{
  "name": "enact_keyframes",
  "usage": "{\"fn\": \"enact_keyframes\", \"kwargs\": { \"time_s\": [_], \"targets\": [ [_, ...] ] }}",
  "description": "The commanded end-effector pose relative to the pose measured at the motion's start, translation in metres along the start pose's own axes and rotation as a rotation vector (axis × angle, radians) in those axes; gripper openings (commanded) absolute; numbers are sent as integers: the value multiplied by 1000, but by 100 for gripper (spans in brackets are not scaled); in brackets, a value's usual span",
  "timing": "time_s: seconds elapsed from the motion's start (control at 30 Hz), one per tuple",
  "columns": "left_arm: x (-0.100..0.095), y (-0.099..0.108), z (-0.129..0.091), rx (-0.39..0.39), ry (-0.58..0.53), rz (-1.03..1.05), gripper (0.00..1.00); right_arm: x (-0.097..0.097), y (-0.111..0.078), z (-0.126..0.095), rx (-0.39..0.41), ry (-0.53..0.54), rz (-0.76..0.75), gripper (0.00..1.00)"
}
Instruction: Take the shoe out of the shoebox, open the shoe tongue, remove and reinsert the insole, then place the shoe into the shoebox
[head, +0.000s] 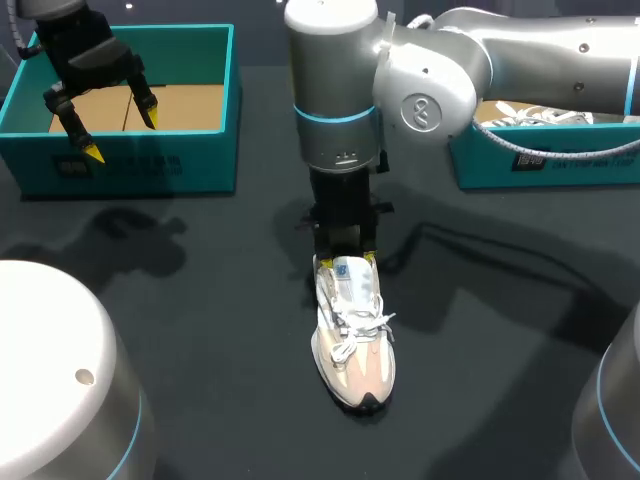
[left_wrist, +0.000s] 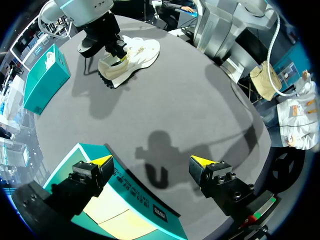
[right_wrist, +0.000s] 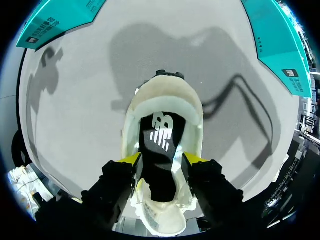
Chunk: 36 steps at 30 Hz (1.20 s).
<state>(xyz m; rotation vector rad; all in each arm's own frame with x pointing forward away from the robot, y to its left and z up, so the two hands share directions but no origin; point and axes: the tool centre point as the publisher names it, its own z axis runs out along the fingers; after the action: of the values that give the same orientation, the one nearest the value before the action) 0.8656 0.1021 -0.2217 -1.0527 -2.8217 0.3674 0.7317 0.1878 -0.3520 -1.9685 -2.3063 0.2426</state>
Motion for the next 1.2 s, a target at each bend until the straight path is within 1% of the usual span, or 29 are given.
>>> {"fn": "enact_keyframes", "kwargs": {
  "time_s": [0.03, 0.07, 0.1, 0.43, 0.93, 0.97, 1.03, 1.07, 1.1, 1.13, 1.2],
  "targets": [
    [0, 0, -1, -2, 2, 1, 100, 2, -4, 0, 6, -6, 8, 89],
    [0, 0, -1, -2, 2, 1, 100, 2, -6, -1, 8, -7, 12, 96],
    [0, 0, -1, -2, 2, 1, 100, 2, -8, -1, 9, -8, 15, 100],
    [0, 0, -1, -2, 2, 1, 100, 2, -21, -6, 12, -9, 39, 100],
    [0, 0, -1, -2, 2, 1, 100, -4, -36, -14, -32, 4, 68, 100],
    [0, 0, -1, -2, 2, 1, 100, -4, -36, -13, -33, 6, 70, 100],
    [0, 0, -1, -2, 2, 1, 100, -6, -36, -12, -41, 15, 69, 96],
    [0, 0, -1, -2, 2, 1, 100, -6, -36, -12, -42, 16, 69, 92],
    [0, 0, -1, -2, 2, 1, 100, -6, -36, -11, -43, 22, 68, 85],
    [0, 0, -1, -2, 2, 1, 100, -7, -36, -11, -47, 29, 64, 81],
    [0, 0, -1, -2, 2, 1, 100, -6, -39, -11, -47, 33, 61, 83]
  ]
}}
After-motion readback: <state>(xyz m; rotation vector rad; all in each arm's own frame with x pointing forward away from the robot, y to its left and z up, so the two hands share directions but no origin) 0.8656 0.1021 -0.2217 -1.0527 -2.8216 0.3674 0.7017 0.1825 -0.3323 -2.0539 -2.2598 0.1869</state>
